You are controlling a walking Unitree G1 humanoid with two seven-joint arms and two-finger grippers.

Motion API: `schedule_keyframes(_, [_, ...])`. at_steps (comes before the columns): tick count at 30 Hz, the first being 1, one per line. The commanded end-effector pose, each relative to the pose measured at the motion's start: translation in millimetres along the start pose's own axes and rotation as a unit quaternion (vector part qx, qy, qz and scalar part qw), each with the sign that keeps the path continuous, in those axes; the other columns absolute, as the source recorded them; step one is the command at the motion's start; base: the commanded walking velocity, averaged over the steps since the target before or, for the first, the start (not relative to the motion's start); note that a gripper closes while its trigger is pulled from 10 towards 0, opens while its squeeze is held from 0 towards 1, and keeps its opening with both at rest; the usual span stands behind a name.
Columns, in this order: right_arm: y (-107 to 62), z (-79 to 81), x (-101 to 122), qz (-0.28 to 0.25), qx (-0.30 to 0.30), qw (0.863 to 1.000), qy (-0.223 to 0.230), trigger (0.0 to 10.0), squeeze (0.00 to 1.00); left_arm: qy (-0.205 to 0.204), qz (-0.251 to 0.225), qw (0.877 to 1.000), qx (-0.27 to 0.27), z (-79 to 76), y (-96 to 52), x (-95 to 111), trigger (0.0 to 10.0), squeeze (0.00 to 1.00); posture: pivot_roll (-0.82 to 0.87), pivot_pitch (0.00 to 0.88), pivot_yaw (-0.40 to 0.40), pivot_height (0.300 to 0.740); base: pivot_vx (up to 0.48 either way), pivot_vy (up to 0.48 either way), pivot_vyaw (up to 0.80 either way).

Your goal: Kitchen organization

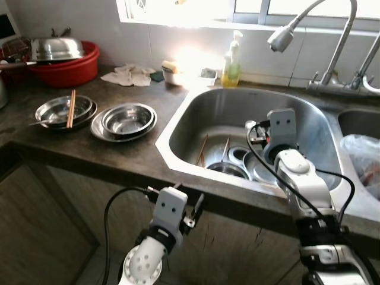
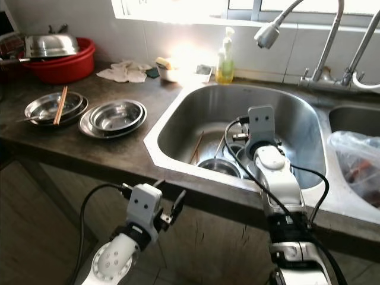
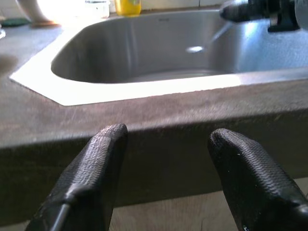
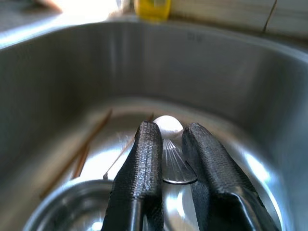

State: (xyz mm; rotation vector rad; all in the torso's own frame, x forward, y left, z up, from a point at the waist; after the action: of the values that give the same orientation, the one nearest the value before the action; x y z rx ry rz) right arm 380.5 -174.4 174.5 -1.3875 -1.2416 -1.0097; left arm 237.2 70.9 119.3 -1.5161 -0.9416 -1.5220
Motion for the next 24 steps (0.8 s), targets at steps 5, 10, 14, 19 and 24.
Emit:
schedule_keyframes(5, [5.7, -2.1, 5.5, -0.001, 0.004, 1.0, 0.006, 10.0, 0.0, 0.0, -0.005, 1.0, 0.0, -0.2, -1.8, 5.2, 10.0, 0.0, 0.13, 0.095, -0.026, 0.74, 0.0, 0.0, 0.0])
schedule_keyframes(10, [8.1, -2.4, 5.2, 0.0, 0.005, 1.0, 0.007, 10.0, 0.0, -0.001, -0.005, 1.0, 0.0, -0.1, -1.9, 5.3, 10.0, 0.0, 0.13, 0.095, -0.026, 0.74, 0.0, 0.0, 0.0])
schedule_keyframes(14, [8.6, -2.4, 5.1, 0.0, 0.006, 1.0, 0.007, 10.0, 0.0, -0.001, -0.004, 1.0, 0.0, -0.1, -2.0, 5.3, 10.0, 0.0, 0.13, 0.095, -0.026, 0.74, 0.0, 0.0, 0.0])
schedule_keyframes(19, [12.4, -4.8, 1.0, 0.015, 0.008, 1.0, -0.009, 10.0, 0.2, -0.004, -0.017, 1.0, -0.002, -1.6, -4.3, 9.8, 10.0, 0.0, 0.14, 0.106, -0.038, 0.74, 0.0, 0.0, 0.0])
schedule_keyframes(24, [4.4, -7.9, 2.3, -0.002, 0.0, 1.0, -0.02, 10.0, 1.0, -0.006, -0.042, 0.999, -0.007, -4.5, -2.9, 14.7, 10.0, 0.0, 0.13, 0.068, -0.041, 0.74, 0.0, 0.0, 0.0])
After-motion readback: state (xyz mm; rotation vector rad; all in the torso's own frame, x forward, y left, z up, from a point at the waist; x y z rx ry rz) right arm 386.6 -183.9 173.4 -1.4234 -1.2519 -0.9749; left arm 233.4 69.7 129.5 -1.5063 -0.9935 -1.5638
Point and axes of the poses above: a point about 5 cm out from each wrist's last joint towards the gripper, its own y axis pointing out of the wrist towards the gripper, its own x axis along the axis of the wrist's last joint, z = x × y, the point moved 2 cm from there along y, pointing out of the wrist towards the gripper, and after that the axes turned 5 degrees about -y, right-handed, at the moved point
